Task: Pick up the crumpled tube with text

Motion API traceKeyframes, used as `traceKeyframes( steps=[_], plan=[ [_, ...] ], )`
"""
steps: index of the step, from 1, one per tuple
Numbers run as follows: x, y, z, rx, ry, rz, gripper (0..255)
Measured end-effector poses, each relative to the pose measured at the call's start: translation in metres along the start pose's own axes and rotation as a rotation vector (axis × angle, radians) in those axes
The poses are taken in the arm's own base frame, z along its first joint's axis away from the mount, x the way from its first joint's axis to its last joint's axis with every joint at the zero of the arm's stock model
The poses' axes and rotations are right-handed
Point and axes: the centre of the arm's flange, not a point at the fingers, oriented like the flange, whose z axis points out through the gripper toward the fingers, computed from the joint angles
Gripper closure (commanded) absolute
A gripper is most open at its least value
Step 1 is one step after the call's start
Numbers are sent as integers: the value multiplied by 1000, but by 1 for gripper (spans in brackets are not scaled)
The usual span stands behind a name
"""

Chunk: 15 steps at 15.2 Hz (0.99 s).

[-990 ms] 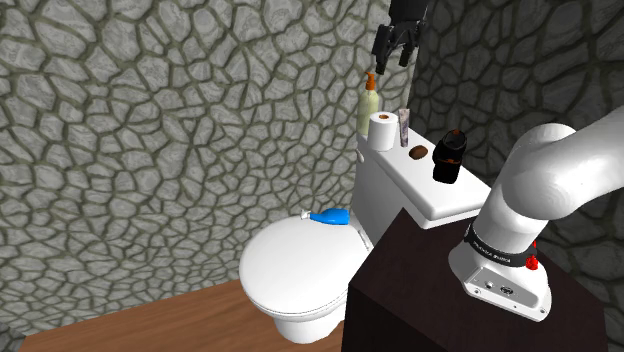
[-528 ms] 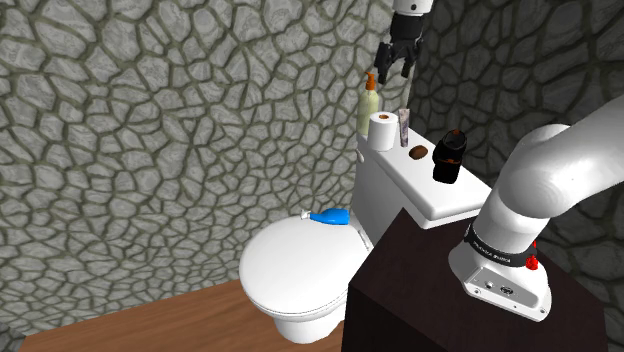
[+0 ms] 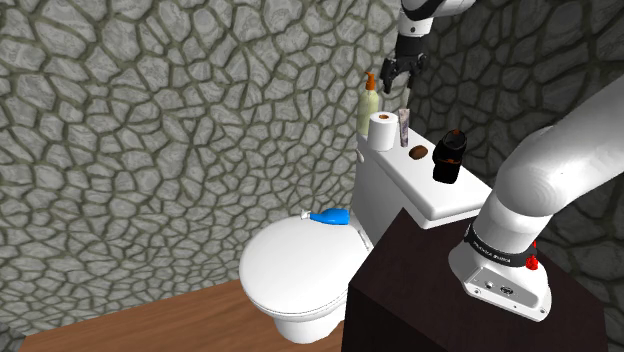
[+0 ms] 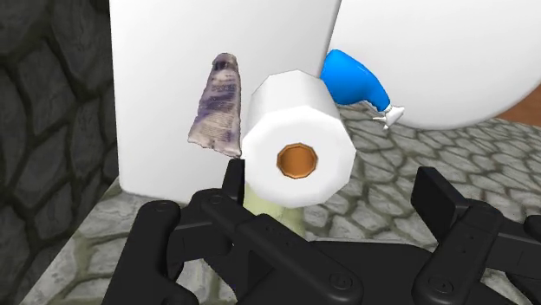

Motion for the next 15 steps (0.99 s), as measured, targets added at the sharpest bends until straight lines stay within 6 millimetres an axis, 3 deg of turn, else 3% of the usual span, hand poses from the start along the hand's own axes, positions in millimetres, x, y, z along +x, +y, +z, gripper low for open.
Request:
traceKeyframes(
  steps=[7, 15],
  plan=[
    [30, 67, 52, -10, -24, 107, 0],
    [30, 73, 93, -11, -26, 117, 0]
  ],
)
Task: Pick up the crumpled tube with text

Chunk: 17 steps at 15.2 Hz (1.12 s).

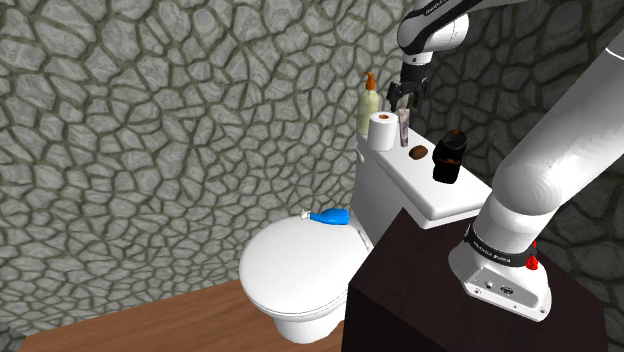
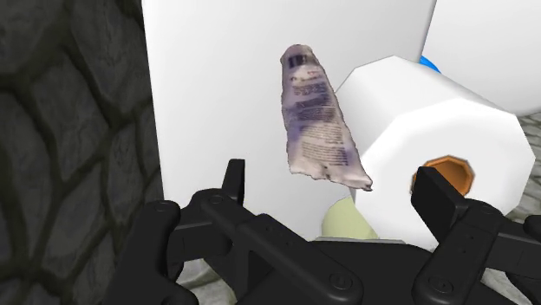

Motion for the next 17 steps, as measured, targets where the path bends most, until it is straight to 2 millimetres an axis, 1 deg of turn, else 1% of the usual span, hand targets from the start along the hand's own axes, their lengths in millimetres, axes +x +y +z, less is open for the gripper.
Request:
traceKeyframes(
  steps=[1, 11, 14, 17],
  plan=[
    [0, 0, 2, 0, 0, 0, 255],
    [1, 0, 4, 0, 2, 0, 255],
    [2, 0, -6, 0, 1, 0, 255],
    [2, 0, -22, 0, 1, 0, 255]
  ],
)
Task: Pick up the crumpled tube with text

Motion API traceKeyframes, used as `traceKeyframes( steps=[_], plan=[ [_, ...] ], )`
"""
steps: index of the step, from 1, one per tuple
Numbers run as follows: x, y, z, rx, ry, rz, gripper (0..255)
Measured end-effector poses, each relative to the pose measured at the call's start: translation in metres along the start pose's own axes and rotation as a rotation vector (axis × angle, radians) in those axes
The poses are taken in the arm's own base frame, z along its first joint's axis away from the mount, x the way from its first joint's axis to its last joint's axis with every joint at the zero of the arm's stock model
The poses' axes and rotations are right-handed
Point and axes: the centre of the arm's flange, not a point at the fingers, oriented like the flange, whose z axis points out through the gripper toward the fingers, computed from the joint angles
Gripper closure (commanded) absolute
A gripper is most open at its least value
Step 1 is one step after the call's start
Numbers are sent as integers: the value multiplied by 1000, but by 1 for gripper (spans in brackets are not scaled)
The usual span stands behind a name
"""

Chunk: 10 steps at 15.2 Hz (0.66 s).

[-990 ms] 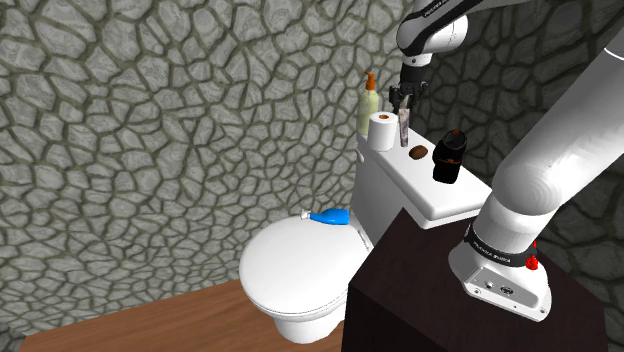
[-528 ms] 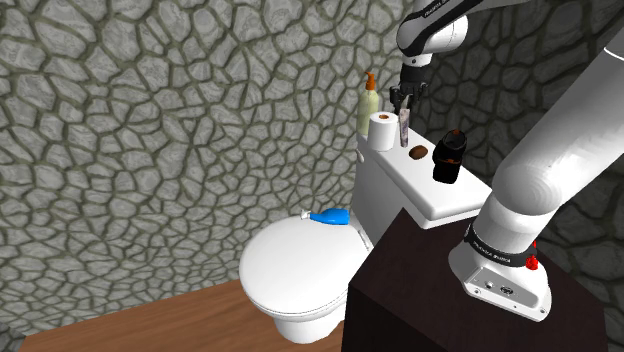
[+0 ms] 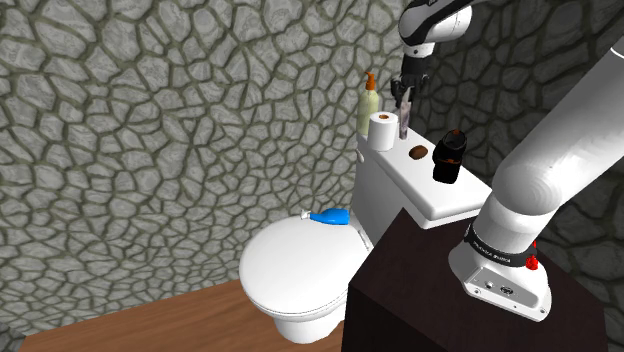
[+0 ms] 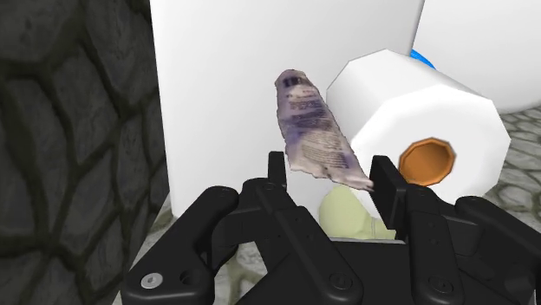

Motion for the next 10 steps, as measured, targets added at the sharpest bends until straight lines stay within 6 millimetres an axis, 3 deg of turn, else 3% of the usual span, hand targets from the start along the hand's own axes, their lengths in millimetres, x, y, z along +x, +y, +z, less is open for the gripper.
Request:
traceKeyframes(
  steps=[10],
  plan=[
    [5, 1, -50, 0, 0, 0, 255]
  ],
)
